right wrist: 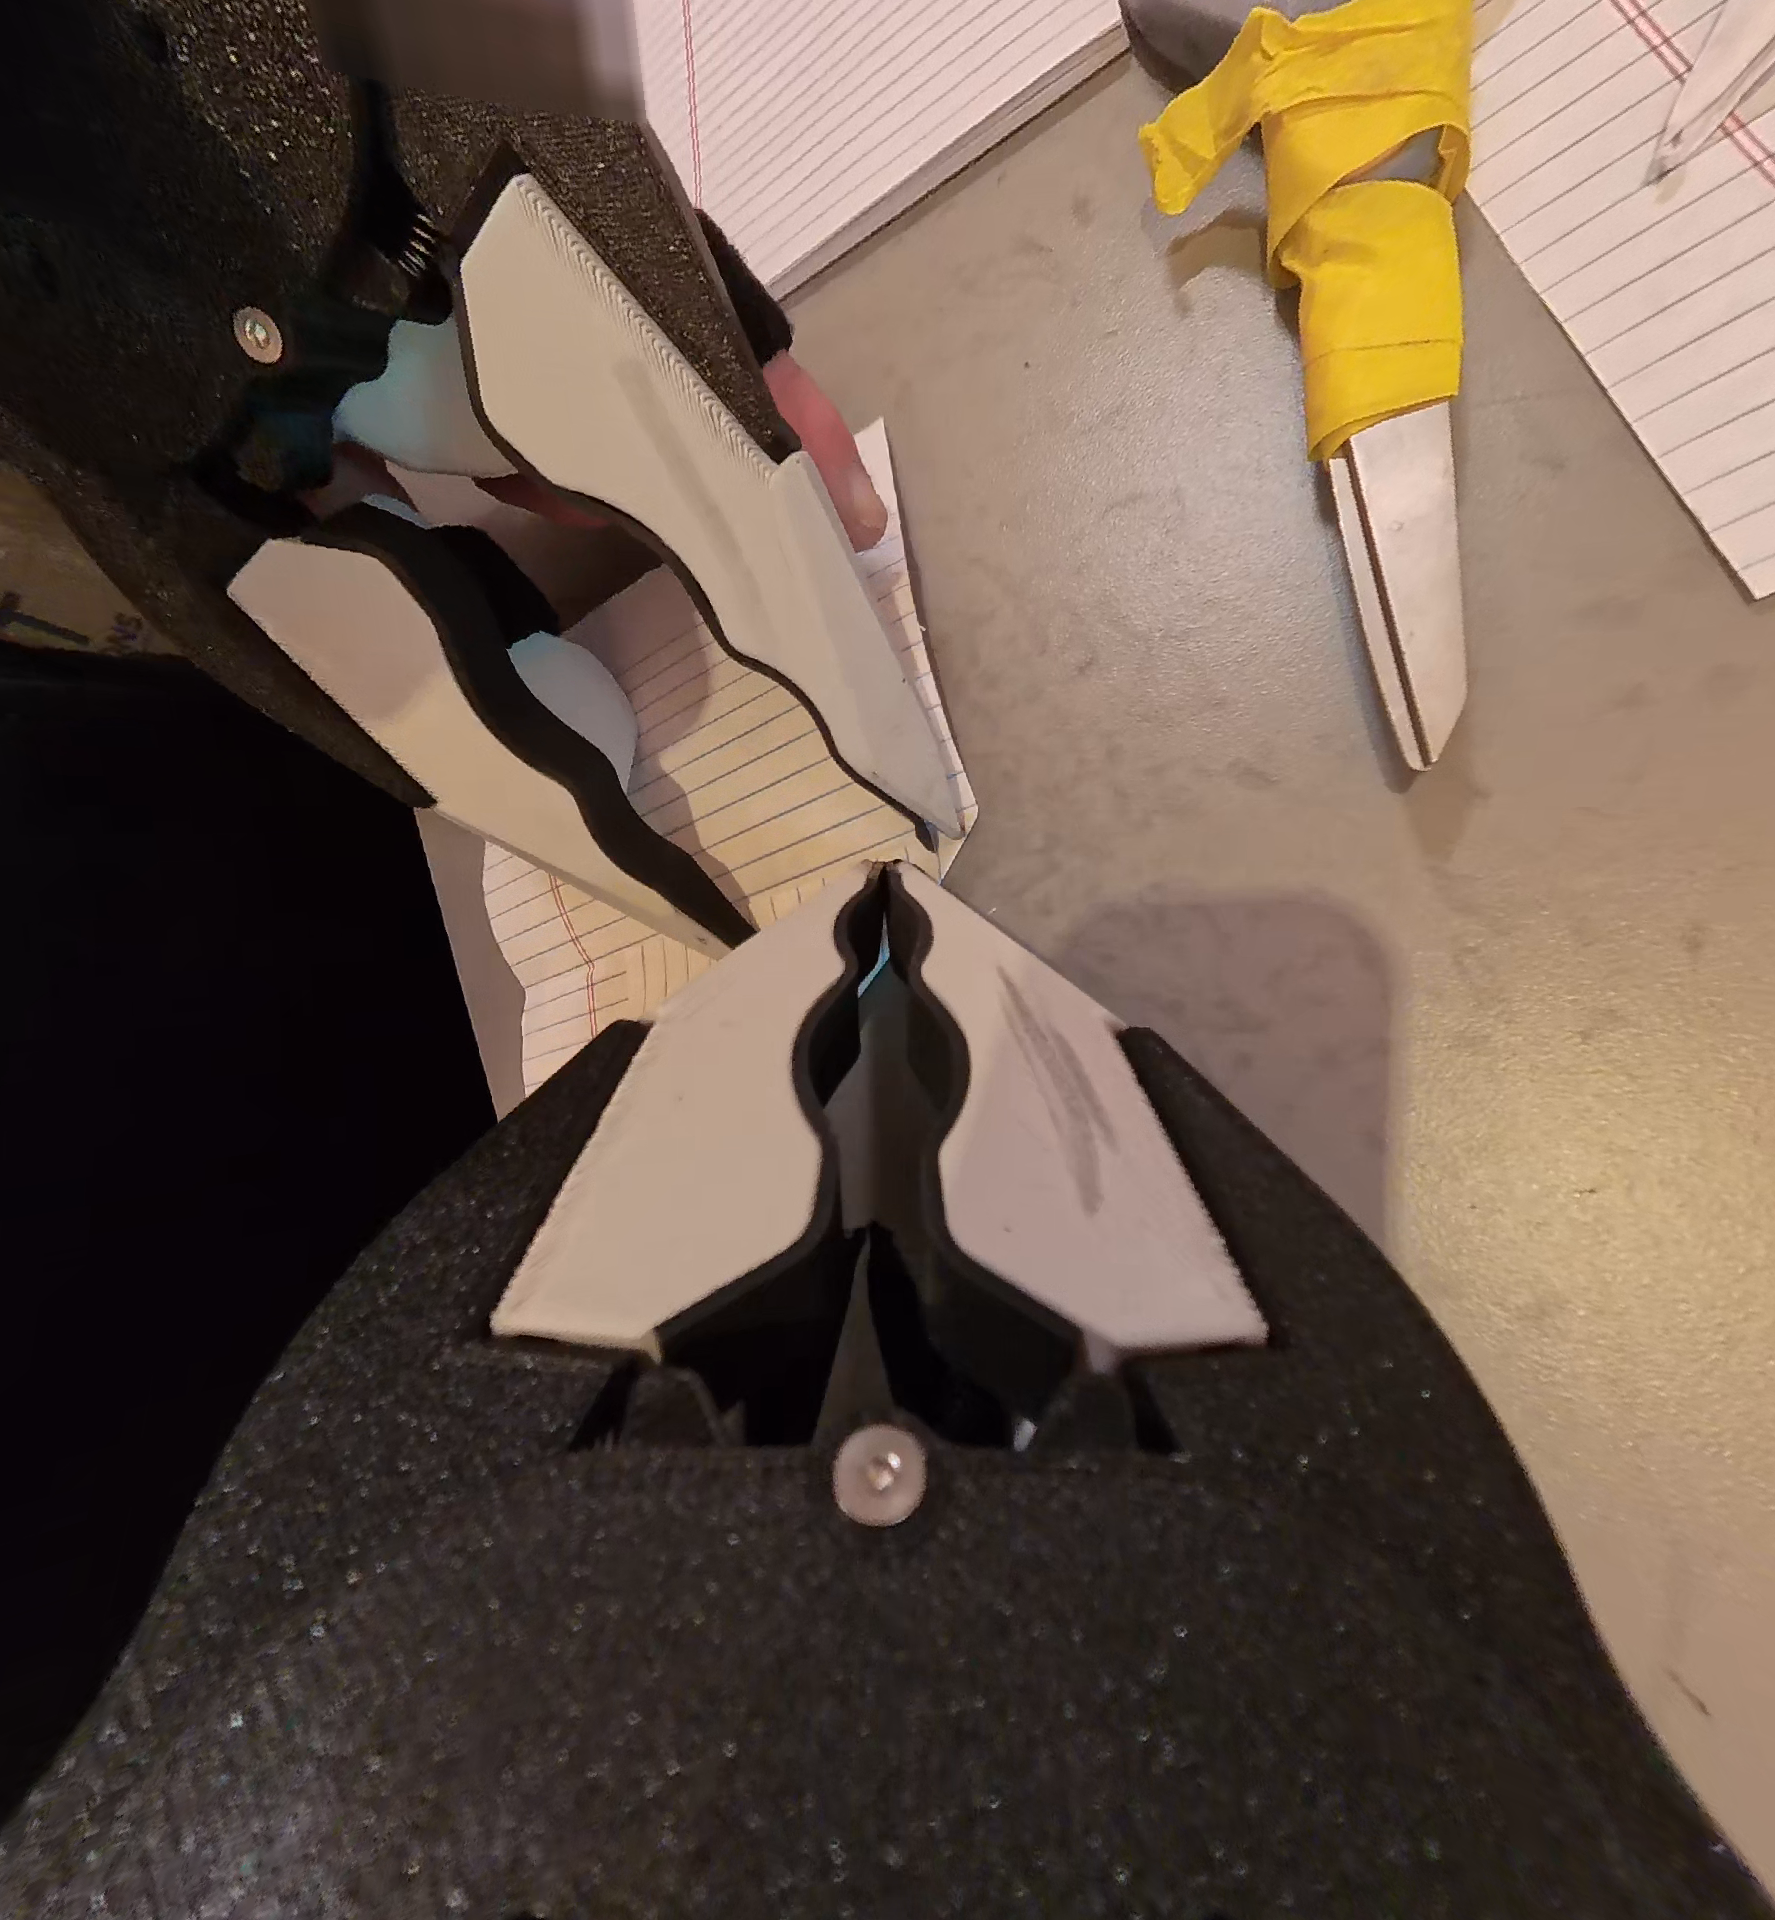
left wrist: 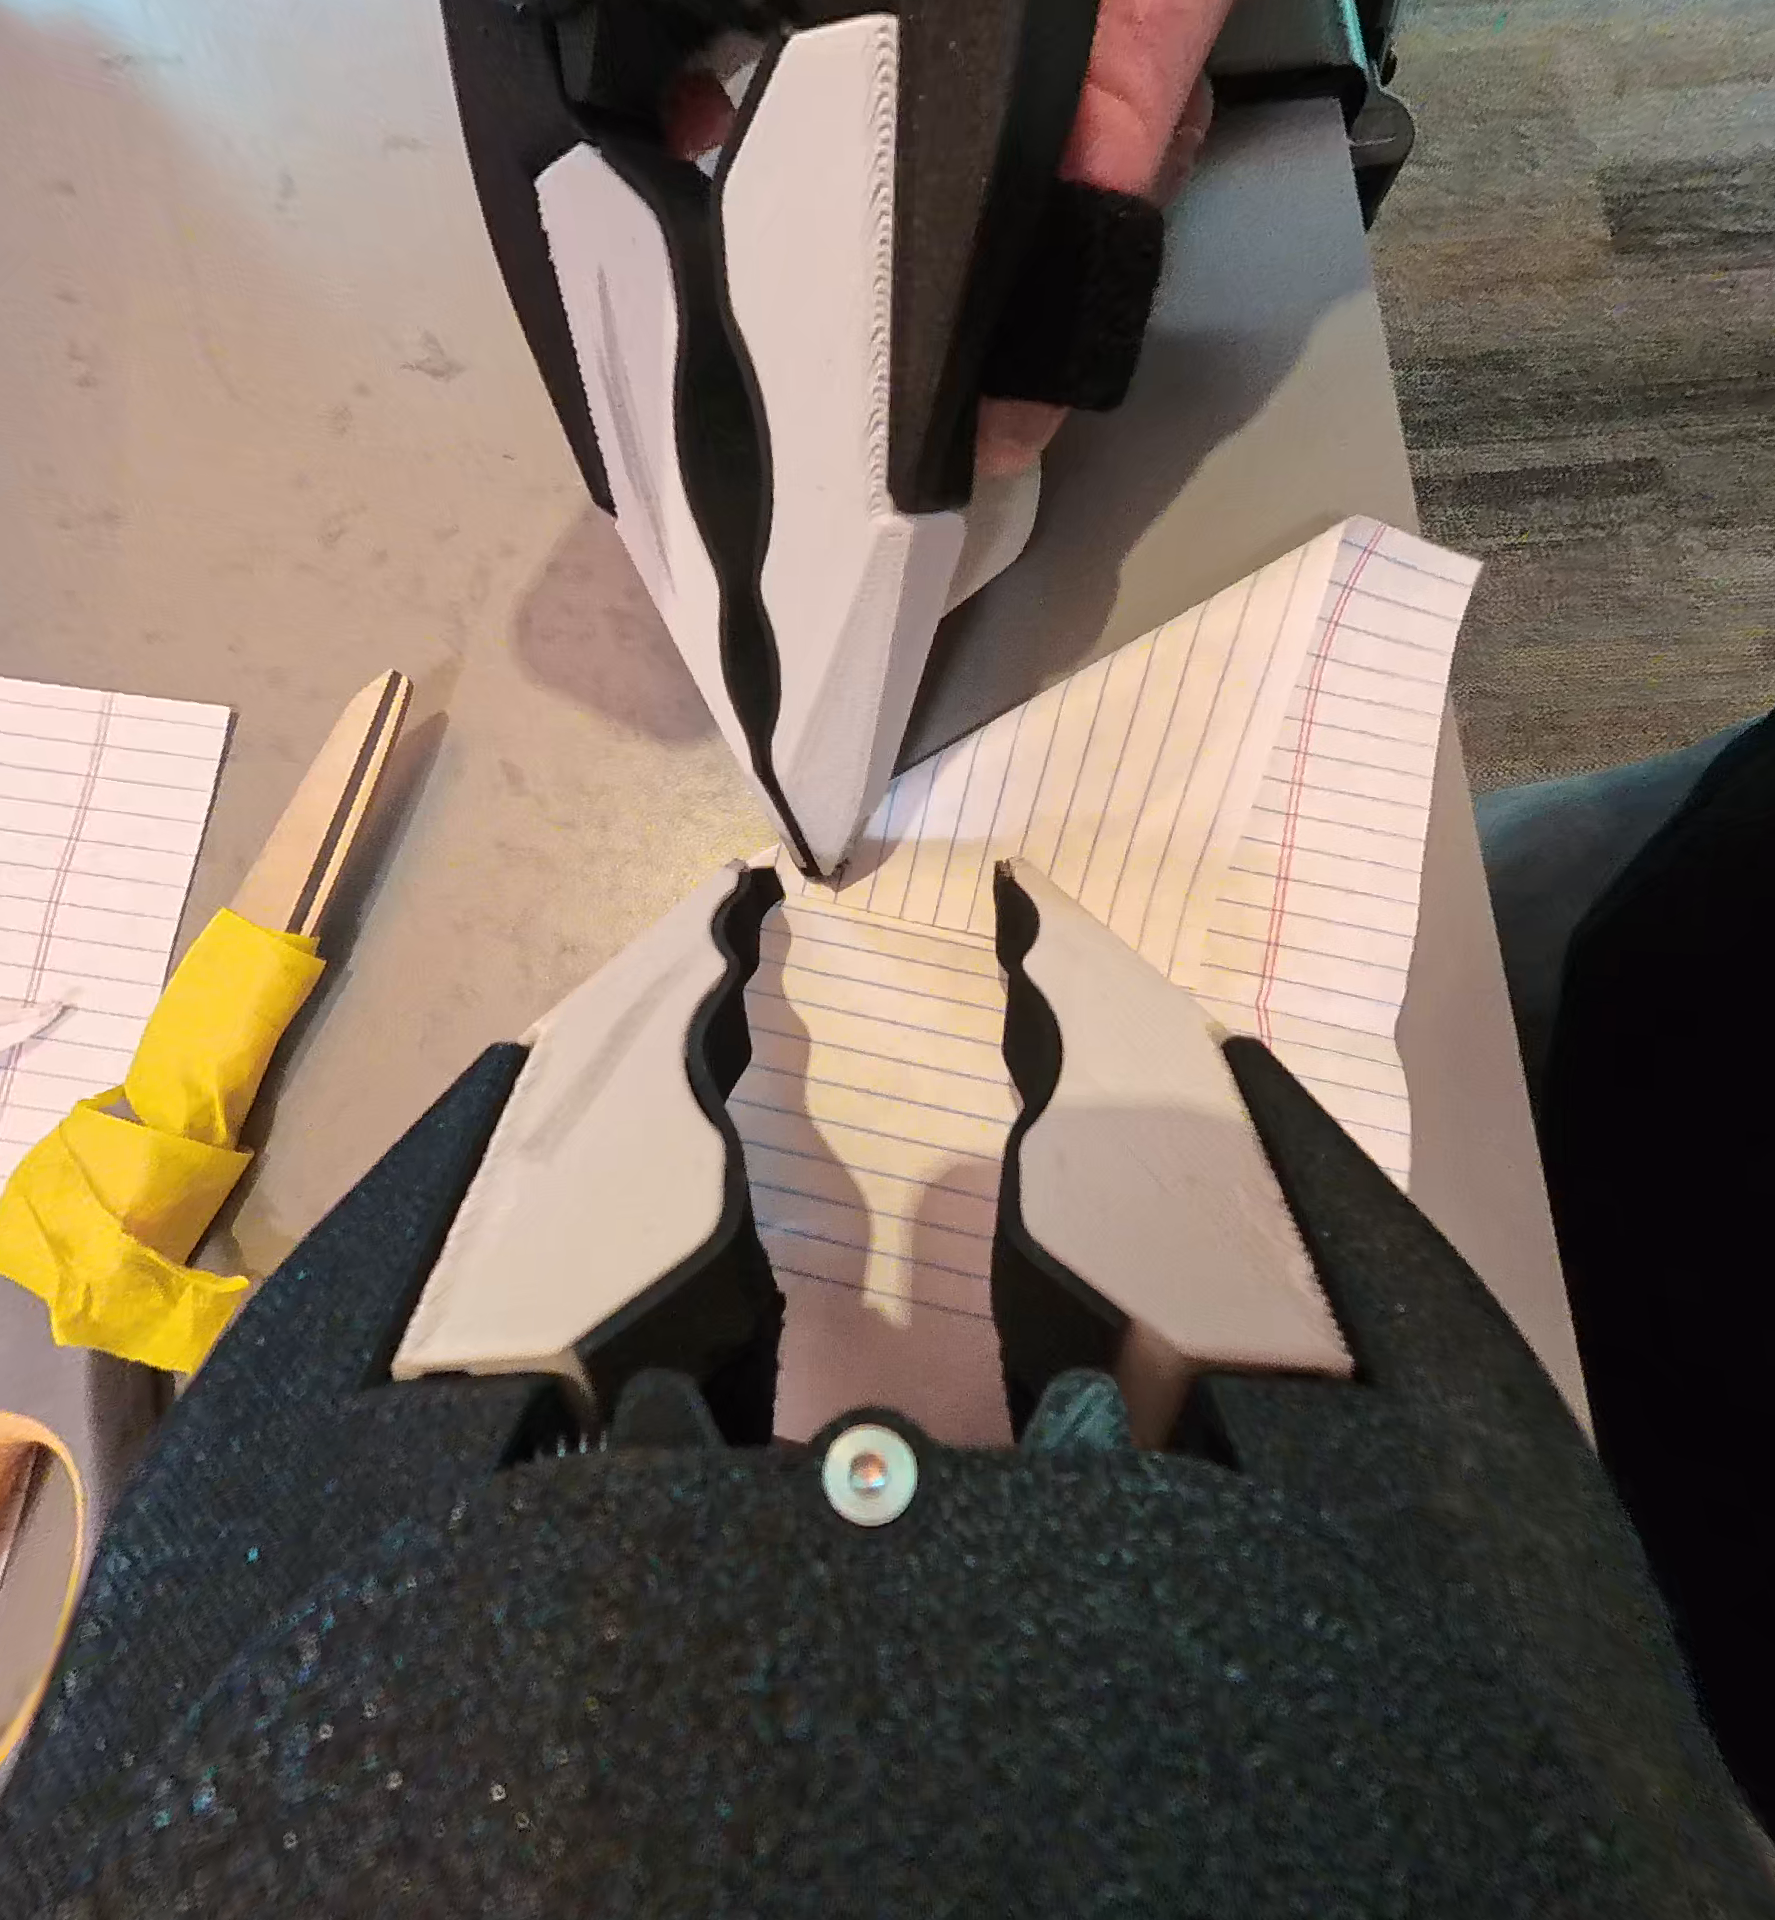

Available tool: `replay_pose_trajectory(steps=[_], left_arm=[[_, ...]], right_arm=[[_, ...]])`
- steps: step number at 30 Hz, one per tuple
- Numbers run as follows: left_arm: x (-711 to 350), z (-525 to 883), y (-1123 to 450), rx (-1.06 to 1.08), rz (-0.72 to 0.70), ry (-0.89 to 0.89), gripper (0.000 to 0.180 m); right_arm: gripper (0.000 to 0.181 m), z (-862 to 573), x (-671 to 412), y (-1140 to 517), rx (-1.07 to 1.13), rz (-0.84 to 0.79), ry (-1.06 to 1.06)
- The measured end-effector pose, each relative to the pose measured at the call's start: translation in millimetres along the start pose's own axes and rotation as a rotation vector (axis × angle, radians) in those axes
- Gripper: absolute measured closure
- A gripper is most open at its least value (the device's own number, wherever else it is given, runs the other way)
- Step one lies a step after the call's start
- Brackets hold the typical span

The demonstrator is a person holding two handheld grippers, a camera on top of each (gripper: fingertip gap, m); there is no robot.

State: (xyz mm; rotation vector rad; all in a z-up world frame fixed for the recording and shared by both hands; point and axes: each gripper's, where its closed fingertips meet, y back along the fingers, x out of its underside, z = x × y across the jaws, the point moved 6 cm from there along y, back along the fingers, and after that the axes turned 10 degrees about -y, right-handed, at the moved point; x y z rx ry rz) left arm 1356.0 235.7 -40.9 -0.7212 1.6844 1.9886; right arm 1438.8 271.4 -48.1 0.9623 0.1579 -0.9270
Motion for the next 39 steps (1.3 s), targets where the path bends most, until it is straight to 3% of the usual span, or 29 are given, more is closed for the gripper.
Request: replay_pose_trajectory(steps=[26, 39], left_arm=[[4.4, -1.3, 0.3, -0.007, -0.046, -0.004, 0.135], [3.6, -3.0, -0.7, 0.0, -0.052, -0.015, 0.135]], right_arm=[[0.181, 13.8, 28.2, 11.3, -0.015, 0.033, -0.06], [0.181, 27.3, 62.2, 22.9, -0.024, -0.022, -0.254]])
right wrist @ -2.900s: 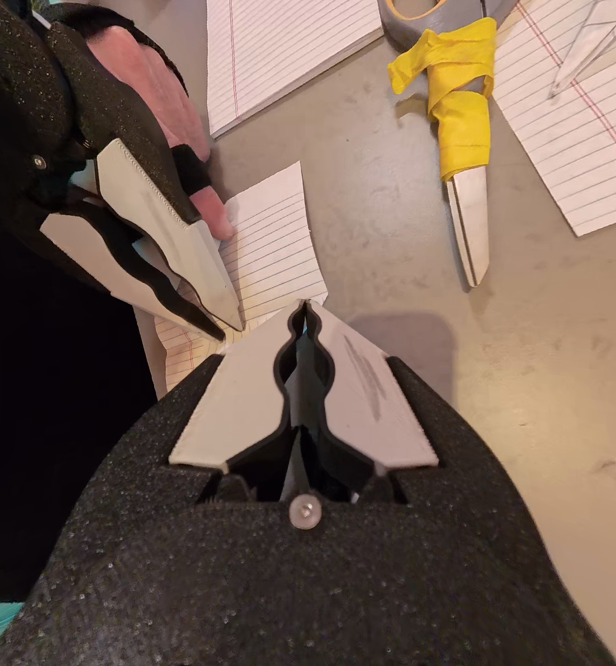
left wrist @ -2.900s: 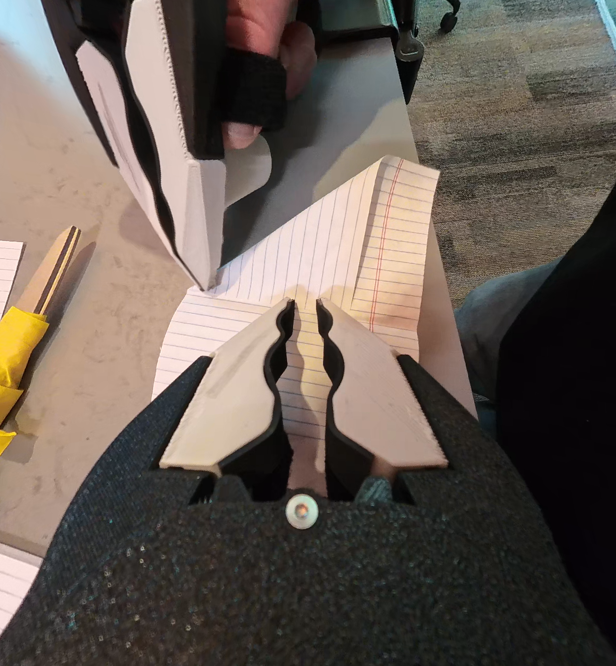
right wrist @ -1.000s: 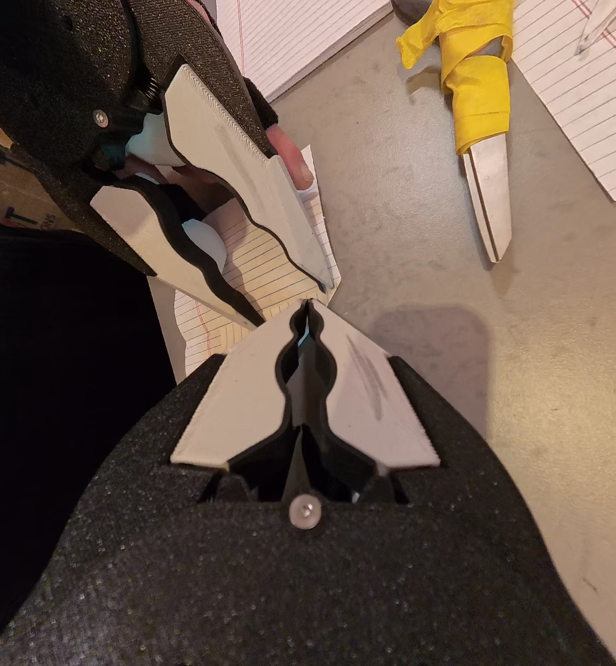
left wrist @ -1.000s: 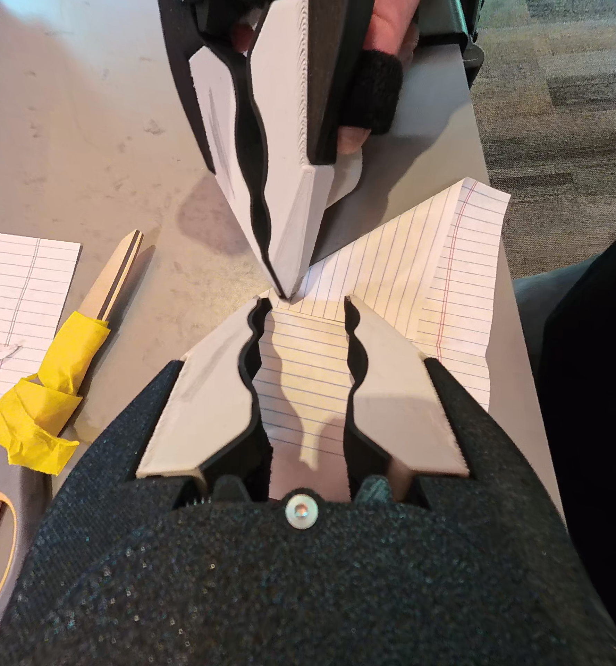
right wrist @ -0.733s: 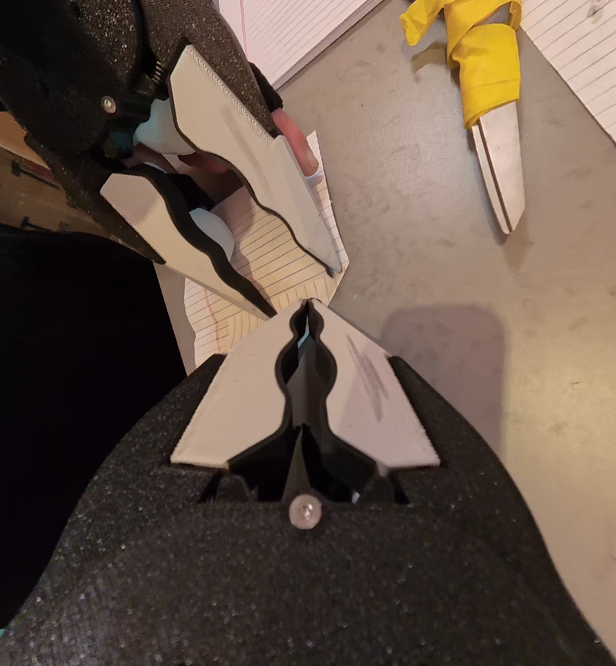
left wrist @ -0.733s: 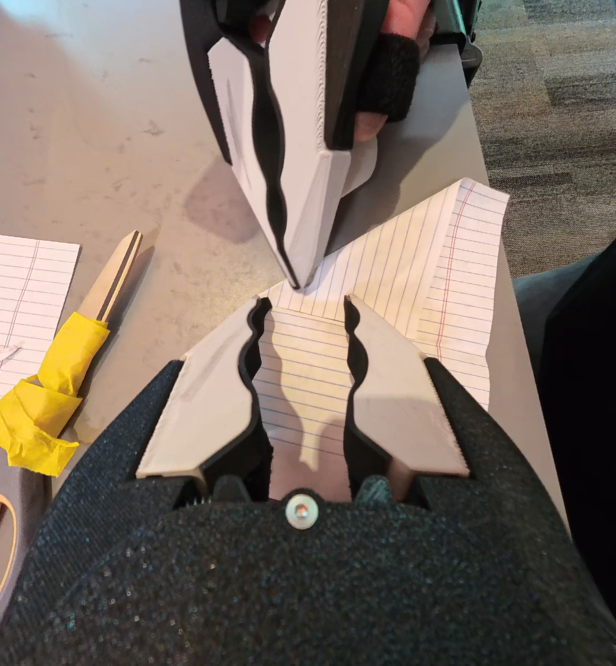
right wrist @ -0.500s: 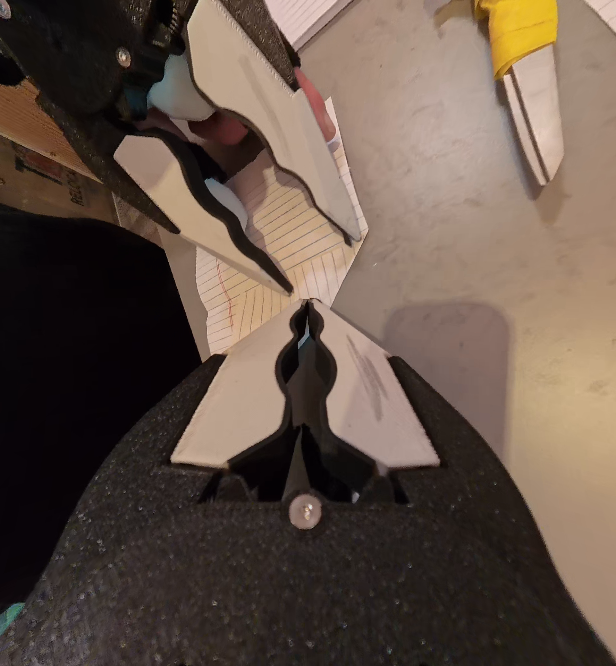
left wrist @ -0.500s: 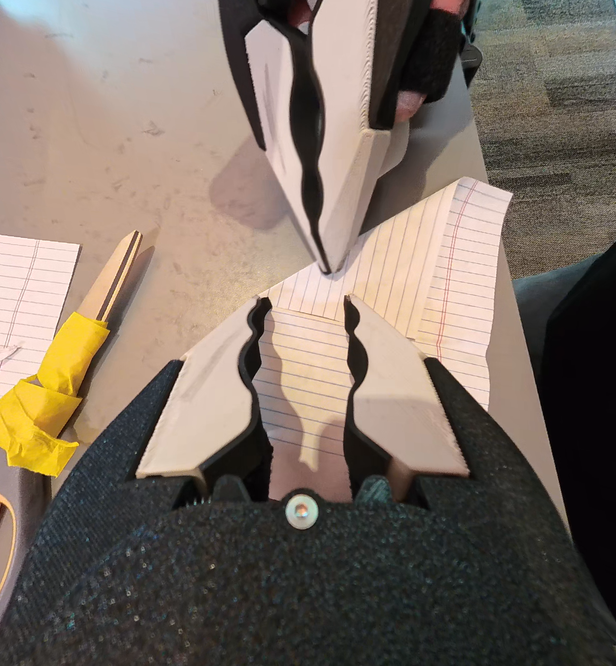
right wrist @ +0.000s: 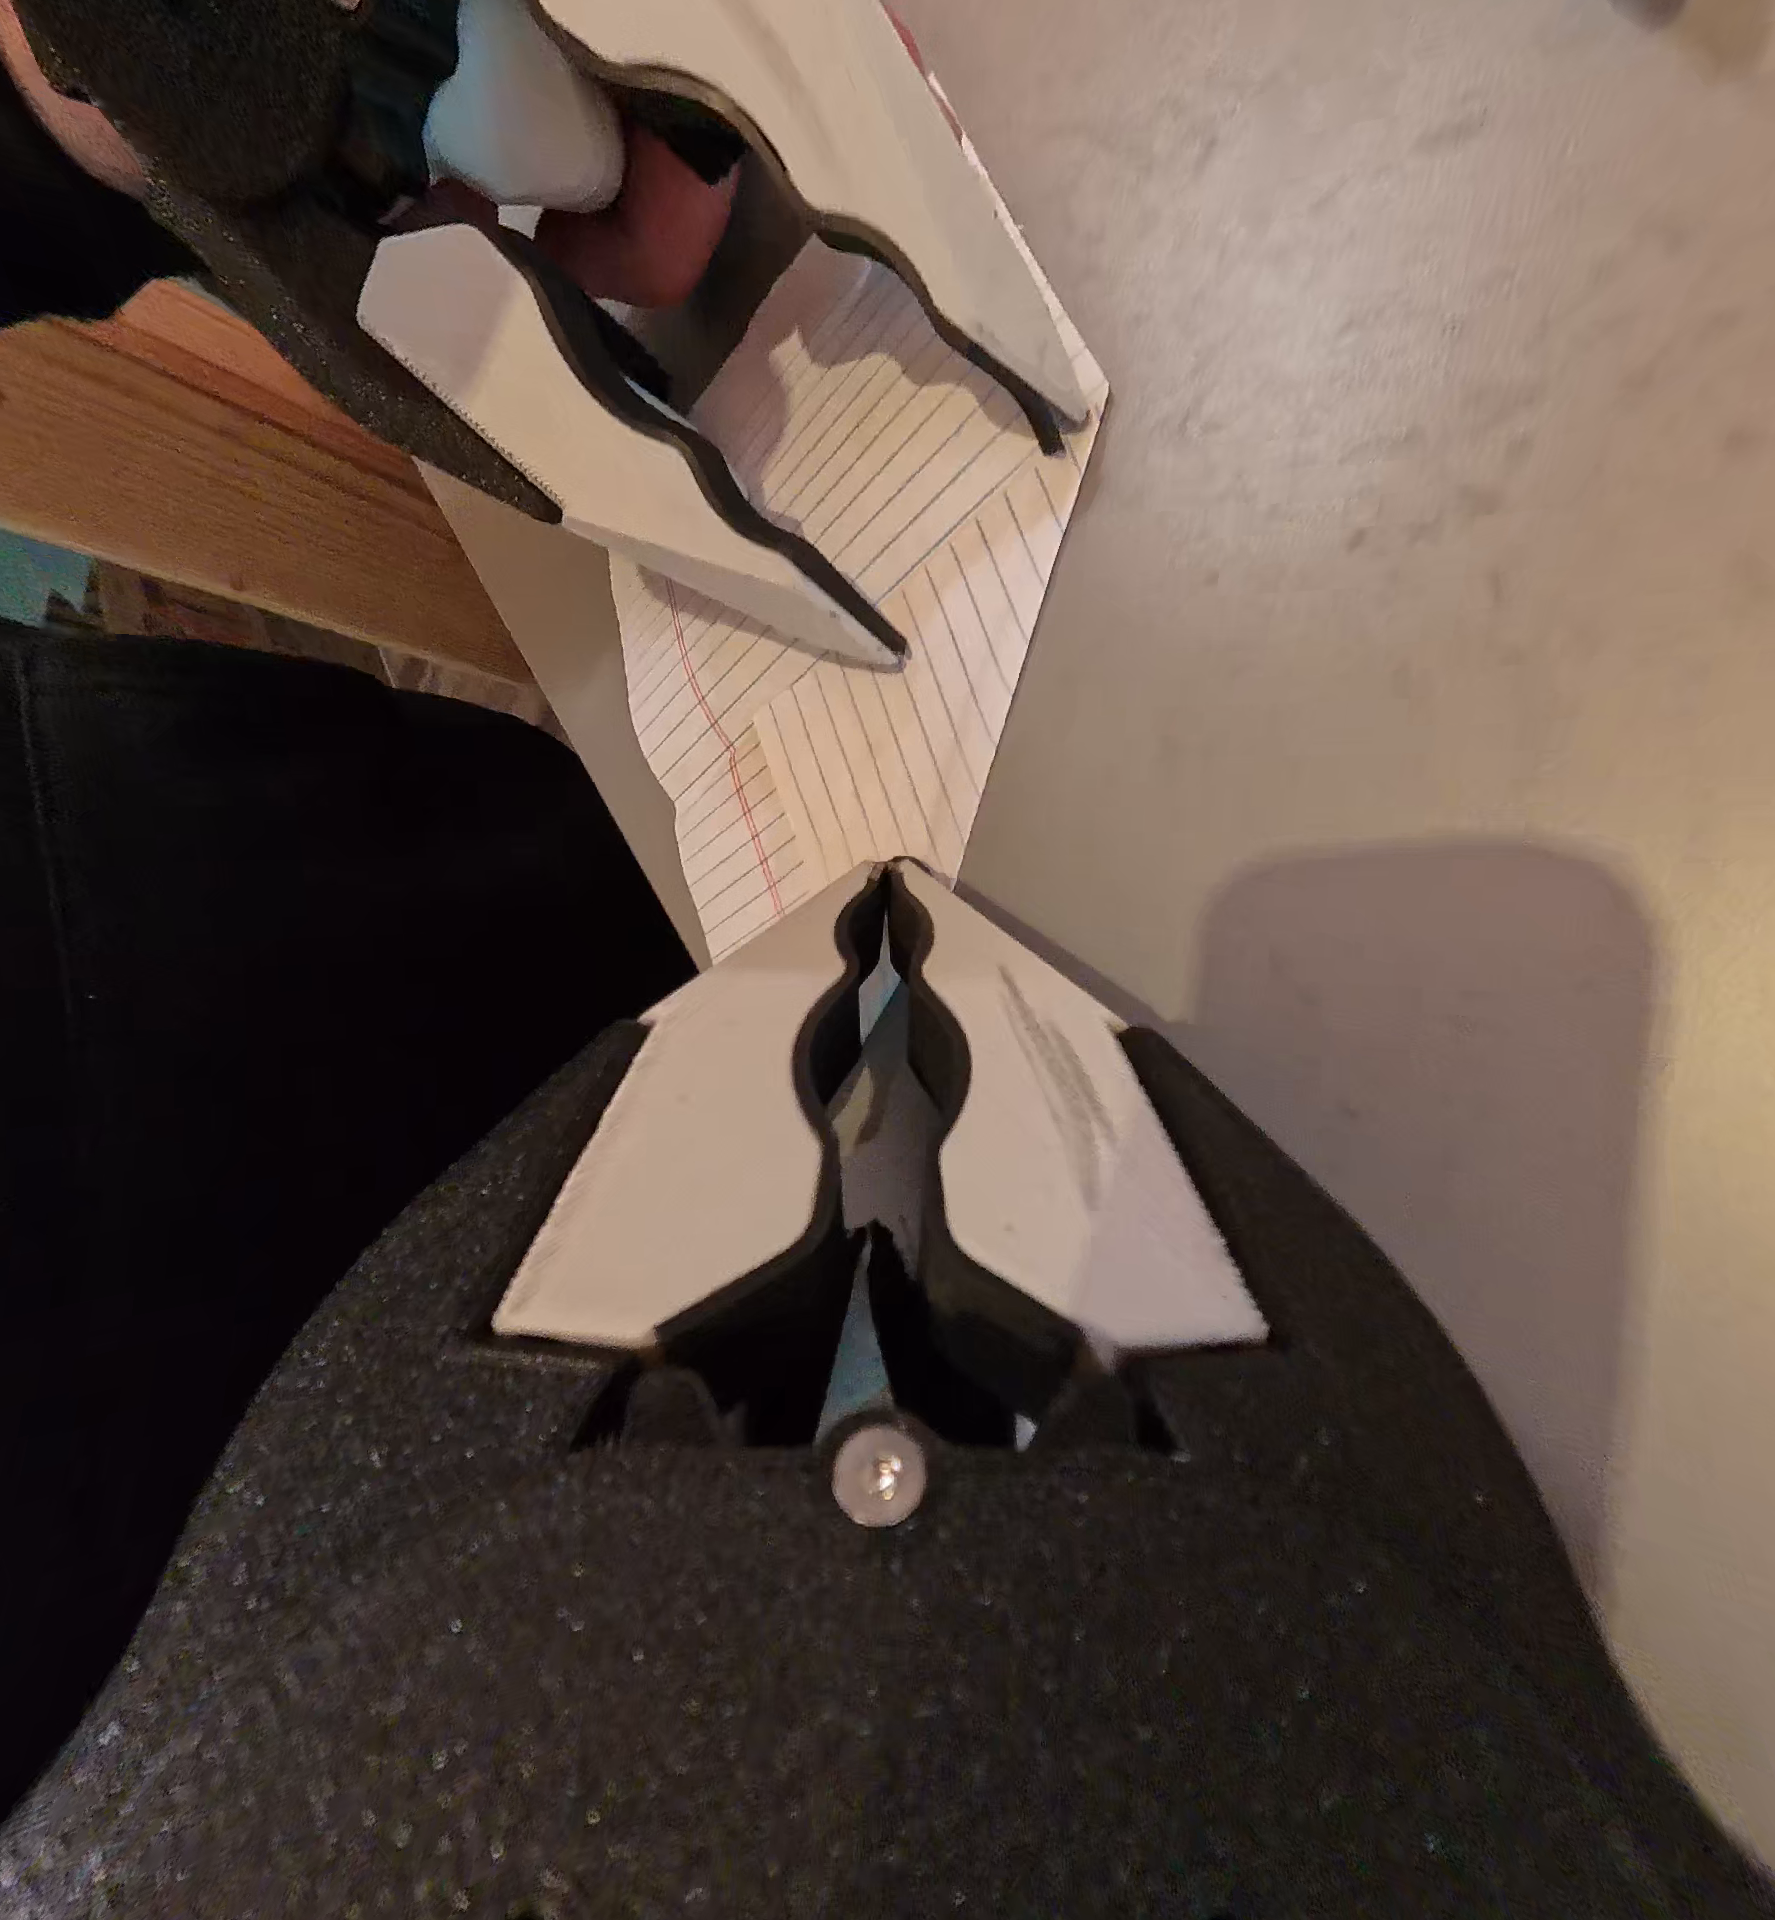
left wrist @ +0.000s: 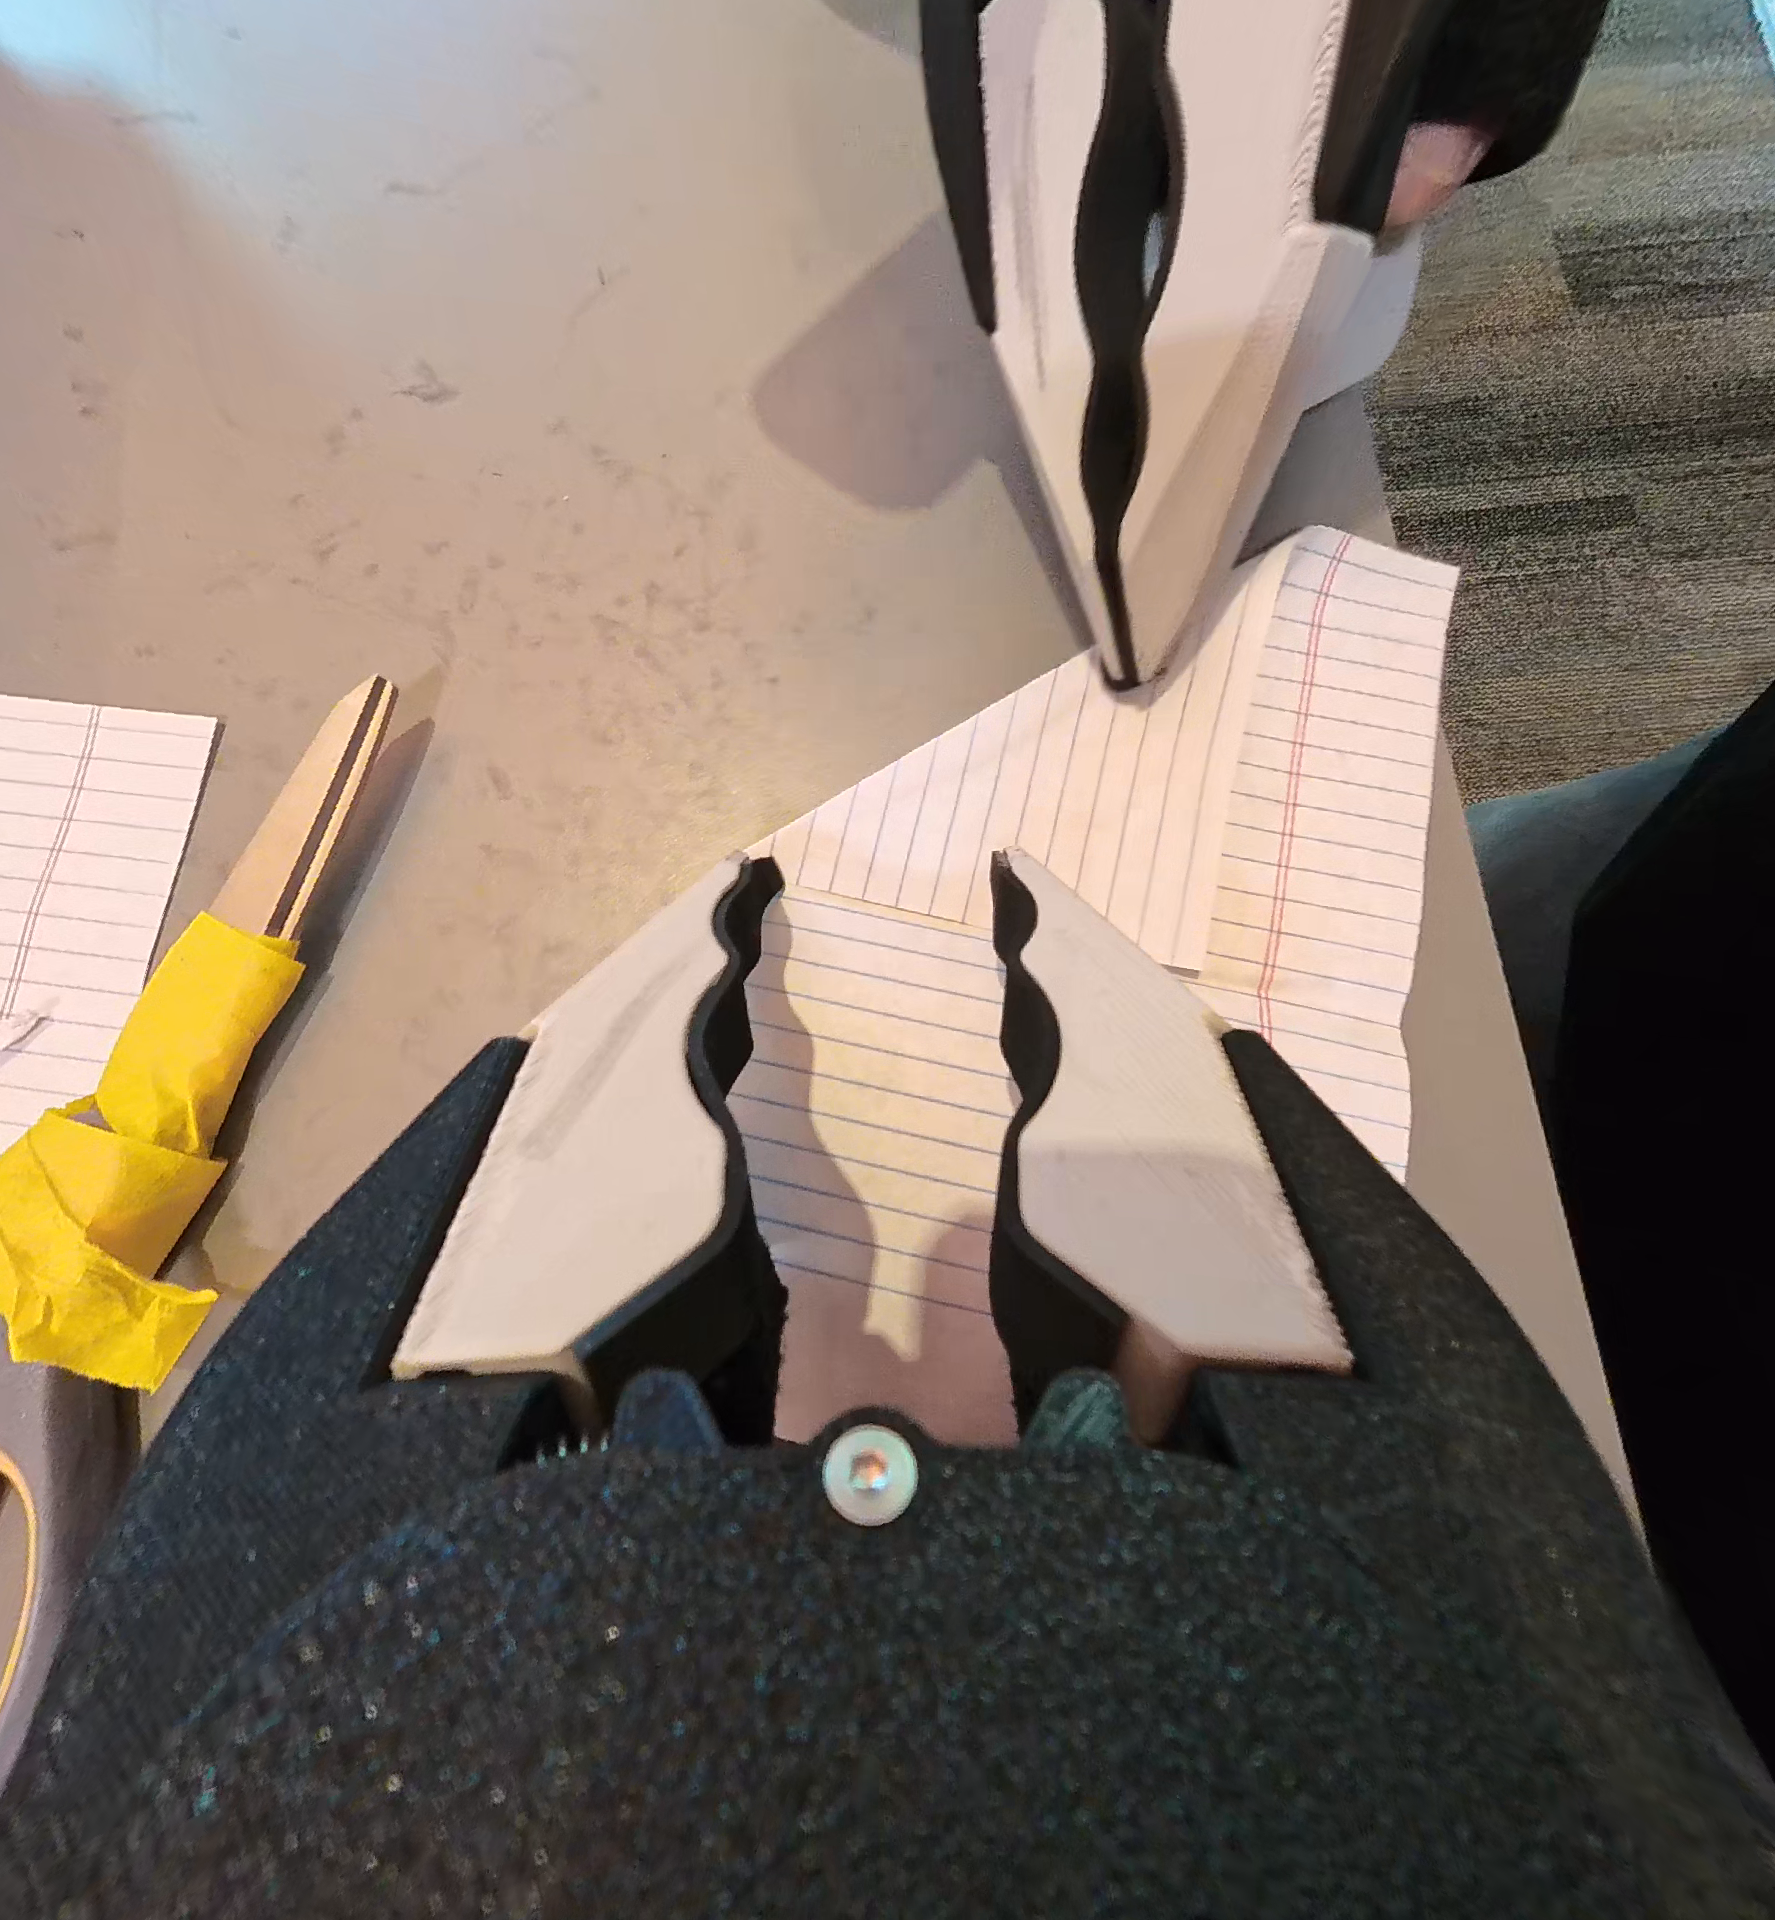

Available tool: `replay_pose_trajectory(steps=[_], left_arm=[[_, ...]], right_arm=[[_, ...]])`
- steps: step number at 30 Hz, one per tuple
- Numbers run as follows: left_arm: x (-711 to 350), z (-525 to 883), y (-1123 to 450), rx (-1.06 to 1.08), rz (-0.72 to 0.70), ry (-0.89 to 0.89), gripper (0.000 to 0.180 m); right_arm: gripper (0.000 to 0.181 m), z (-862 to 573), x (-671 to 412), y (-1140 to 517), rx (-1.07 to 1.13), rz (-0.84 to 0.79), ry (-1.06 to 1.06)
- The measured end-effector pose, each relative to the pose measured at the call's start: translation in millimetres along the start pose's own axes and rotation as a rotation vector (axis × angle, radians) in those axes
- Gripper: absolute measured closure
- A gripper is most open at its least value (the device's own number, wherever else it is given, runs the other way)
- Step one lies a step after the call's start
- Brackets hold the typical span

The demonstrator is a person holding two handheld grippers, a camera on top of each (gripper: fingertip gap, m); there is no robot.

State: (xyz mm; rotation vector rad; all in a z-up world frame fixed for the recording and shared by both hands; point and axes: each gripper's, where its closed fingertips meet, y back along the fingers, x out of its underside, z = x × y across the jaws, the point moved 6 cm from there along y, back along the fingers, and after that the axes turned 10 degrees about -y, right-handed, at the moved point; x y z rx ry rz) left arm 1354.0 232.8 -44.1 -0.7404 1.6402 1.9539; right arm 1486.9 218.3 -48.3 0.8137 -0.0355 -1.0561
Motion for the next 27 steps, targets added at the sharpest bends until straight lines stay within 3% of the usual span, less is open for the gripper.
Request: replay_pose_trajectory(steps=[13, 19, 27], left_arm=[[-0.6, -1.3, 0.8, 0.005, 0.005, -0.013, 0.135], [3.4, -2.2, 5.3, 0.075, -0.004, -0.082, 0.135], [4.6, -0.1, 6.0, 0.113, -0.013, -0.11, 0.136]], right_arm=[[0.181, 8.0, 48.6, 18.3, -0.024, -0.054, -0.091], [0.181, 27.9, -8.4, 20.6, -0.023, -0.2, -0.014], [0.181, -7.5, -56.5, -24.8, -0.022, -0.085, -0.07]])
